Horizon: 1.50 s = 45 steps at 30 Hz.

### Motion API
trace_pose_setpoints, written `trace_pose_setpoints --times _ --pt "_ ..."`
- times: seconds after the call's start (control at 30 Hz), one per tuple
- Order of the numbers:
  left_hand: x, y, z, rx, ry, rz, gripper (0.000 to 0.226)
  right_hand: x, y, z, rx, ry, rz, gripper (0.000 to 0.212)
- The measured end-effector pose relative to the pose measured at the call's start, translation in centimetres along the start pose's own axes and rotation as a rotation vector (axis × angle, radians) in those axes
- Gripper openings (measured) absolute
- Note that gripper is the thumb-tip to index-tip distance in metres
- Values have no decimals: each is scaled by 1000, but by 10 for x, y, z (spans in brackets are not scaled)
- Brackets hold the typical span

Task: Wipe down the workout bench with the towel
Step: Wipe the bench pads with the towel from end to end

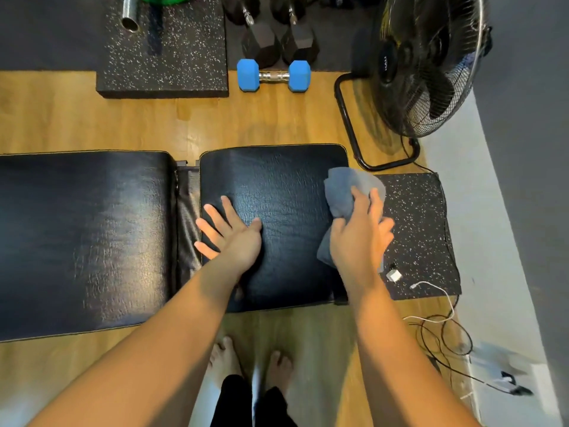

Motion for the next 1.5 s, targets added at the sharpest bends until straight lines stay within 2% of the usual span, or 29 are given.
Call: trace_pose_setpoints --times 0.1,0.27,0.33,0.4,0.47,0.53,0.63,0.7,0.73,0.8,0.87,1.0,1.1,1.13,1.23,1.33,1.4,1.5 --pt "3 2 -1 -17 5 13 74 1 0 -12 80 -38 40 65" --pt "5 6 -2 -46 -38 71 66 9 -110 -48 -263 11 -56 78" --pt "1 3 -4 35 -69 36 62 9 -148 -45 -342 38 -104 81" --pt "-7 -1 -3 155 -49 -26 63 7 -151 -30 -431 39 -126 78" --pt "-9 0 -5 187 -28 -44 64 6 -132 -11 -470 5 -113 75" --pt "-7 1 -7 199 -20 -37 67 1 -101 6 -364 -17 -92 74" --pt "-5 2 -8 200 -50 -36 75 -6 -58 20 -55 -38 -47 69" --pt "-4 4 -9 156 -67 -35 81 -6 -50 16 169 -4 -18 67" --pt "-3 4 -8 106 -104 -32 80 -5 -55 7 188 -2 -1 67" --pt "-5 1 -3 0 -185 -27 69 -3 -78 -18 88 -18 16 71" --pt "-10 -2 1 -10 -259 -59 64 6 -112 -43 -44 -10 -27 78" --pt "-27 -6 -7 73 -314 -120 51 20 -172 -68 -231 -9 -126 86" --pt "-39 -6 -17 141 -474 -190 52 25 -160 -62 -309 -38 -131 84" --pt "-40 -4 -19 180 -457 -214 52 24 -147 -61 -337 -67 -121 81" --pt "-28 8 -22 277 -200 -241 51 19 -74 -58 -283 -48 -22 68" --pt "-18 10 -18 245 -114 -242 79 19 16 -64 -64 -18 63 64" --pt "-14 3 -15 175 -158 -207 92 24 47 -75 58 -4 68 61" --pt "-20 -3 -9 49 -267 -119 79 29 35 -102 71 -33 112 63"
Point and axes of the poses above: each hand's wrist, its own y-axis towards the middle knuckle, its own x-axis out of the palm, z = x × y, the point moved 4 cm from there along y, towards the middle knuckle, and after that the axes turned 6 degrees about z, right-handed, at the moved point
